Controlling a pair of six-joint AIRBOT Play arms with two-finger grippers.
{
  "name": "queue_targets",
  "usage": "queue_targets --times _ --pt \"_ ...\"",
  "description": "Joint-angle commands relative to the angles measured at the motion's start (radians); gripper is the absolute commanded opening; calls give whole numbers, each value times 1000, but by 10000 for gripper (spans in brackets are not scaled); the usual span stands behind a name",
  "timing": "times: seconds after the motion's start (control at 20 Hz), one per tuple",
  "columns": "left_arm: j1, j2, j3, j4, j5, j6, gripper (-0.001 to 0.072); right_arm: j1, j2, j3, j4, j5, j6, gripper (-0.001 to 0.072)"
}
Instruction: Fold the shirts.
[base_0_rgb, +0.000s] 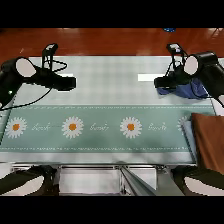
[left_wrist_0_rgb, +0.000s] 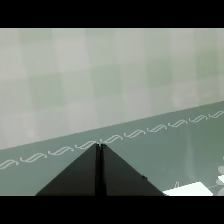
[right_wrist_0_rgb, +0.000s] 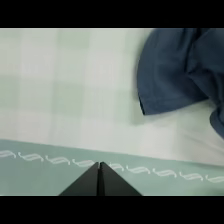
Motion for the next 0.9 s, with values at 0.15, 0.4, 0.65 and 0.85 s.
queue_targets --times 0.15,0.4,0.65,0.85 --pt "2 -11 0 2 277 0 491 -12 -14 1 -298 -432 84 382" --pt "13 -48 0 23 352 -1 508 -235 -158 1 -397 -559 333 382" --pt "13 -59 -1 23 344 -4 508 -401 -317 1 -285 -559 235 382" --pt "19 -52 0 23 285 -4 508 -414 -383 1 -175 -535 148 365"
